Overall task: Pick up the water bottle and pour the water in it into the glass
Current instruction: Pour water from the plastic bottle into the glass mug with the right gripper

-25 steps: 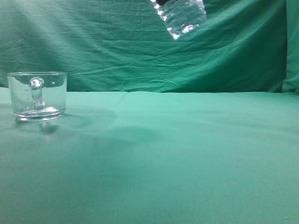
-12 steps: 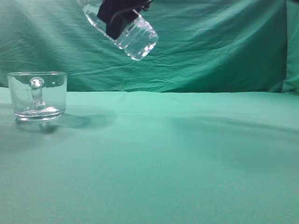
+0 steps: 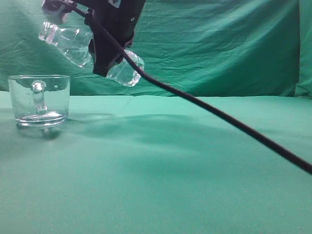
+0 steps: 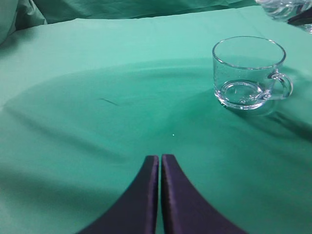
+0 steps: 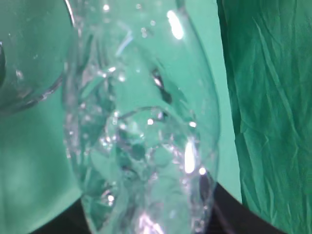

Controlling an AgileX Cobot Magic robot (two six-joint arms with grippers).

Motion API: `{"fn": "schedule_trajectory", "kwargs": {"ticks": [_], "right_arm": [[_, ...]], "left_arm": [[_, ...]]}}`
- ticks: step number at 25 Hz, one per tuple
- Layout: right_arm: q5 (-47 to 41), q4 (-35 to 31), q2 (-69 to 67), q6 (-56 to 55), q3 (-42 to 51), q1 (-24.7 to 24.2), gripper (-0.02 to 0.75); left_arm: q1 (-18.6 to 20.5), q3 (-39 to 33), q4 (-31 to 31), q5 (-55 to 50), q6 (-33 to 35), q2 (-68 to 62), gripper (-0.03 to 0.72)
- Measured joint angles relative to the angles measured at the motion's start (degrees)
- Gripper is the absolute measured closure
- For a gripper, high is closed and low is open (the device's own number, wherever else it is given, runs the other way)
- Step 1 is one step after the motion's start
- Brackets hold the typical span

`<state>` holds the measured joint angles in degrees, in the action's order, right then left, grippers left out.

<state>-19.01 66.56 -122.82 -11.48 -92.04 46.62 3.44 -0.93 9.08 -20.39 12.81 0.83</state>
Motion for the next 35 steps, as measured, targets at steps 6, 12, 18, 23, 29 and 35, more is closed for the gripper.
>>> {"fn": "schedule_trajectory", "kwargs": {"ticks": [6, 12, 18, 23, 29, 35], "right_arm": [[0.44, 7.34, -0.59, -0.11, -0.09, 0.00, 0.428], [-1.16, 13.59, -0.59, -1.14, -0.09, 0.00, 0.428], [-1.96, 18.53, -0.59, -1.23, -0.09, 0.00, 0.428], [-2.37, 21.66, -0.59, -1.23, -0.09, 0.00, 0.428], [-3.45, 25.93, -0.59, -1.46, -0.09, 0.00, 0.428], [-3.75, 26.64, -0.59, -2.75, -0.09, 0.00, 0.428]], "left_arm": [[0.00, 0.00, 0.00, 0.00, 0.00, 0.00, 0.688], [0.00, 0.00, 0.00, 0.00, 0.00, 0.00, 0.688], [0.00, 0.00, 0.00, 0.00, 0.00, 0.00, 0.688], [0.00, 0.00, 0.00, 0.00, 0.00, 0.00, 0.688], [0.00, 0.00, 0.00, 0.00, 0.00, 0.00, 0.688], [0.00, 0.00, 0.00, 0.00, 0.00, 0.00, 0.688]]}}
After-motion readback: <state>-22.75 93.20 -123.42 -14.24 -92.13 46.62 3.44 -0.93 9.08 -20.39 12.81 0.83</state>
